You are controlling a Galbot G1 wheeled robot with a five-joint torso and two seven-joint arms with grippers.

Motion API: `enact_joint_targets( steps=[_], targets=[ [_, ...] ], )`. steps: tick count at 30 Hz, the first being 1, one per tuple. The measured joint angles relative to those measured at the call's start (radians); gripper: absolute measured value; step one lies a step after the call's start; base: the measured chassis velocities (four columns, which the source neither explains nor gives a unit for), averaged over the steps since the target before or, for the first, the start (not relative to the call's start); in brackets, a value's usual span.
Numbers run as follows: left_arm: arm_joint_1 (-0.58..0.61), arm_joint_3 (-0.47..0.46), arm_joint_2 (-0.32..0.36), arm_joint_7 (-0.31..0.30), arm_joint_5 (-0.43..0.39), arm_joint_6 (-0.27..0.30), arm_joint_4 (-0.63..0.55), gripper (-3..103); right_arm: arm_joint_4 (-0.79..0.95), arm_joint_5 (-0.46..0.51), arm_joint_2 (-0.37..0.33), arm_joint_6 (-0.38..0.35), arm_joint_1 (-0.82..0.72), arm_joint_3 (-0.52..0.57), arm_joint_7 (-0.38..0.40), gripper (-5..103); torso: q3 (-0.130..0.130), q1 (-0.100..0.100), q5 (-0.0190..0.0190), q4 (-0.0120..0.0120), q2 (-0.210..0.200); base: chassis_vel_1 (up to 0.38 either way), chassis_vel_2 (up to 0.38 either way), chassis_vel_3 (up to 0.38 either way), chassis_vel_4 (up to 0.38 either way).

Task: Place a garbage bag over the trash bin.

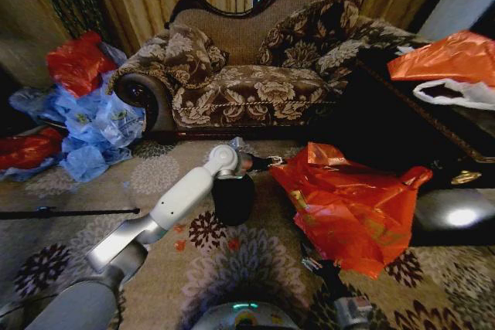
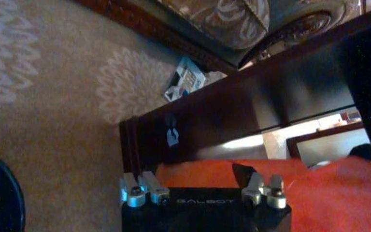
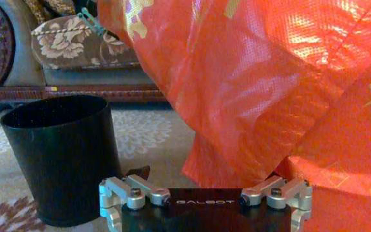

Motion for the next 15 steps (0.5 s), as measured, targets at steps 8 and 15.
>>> enact_joint_targets(
  steps=[8,15],
  targets=[
    [-0.014,0.027,0.011,-0.002,-0.009,0.01,-0.013,67,-0.001,0.006,-0.002,0.003,0.001,0.003,0.005,100,0.0,0.0,-0.0001,0.0,0.0,0.0,0.0,0.0,0.0],
    [0.004,0.05,0.027,-0.001,-0.014,0.02,-0.041,74,-0.001,0.009,-0.006,0.003,0.002,0.006,0.008,100,0.0,0.0,-0.0003,0.0002,0.0,0.0,0.0,0.0,0.0]
  ],
)
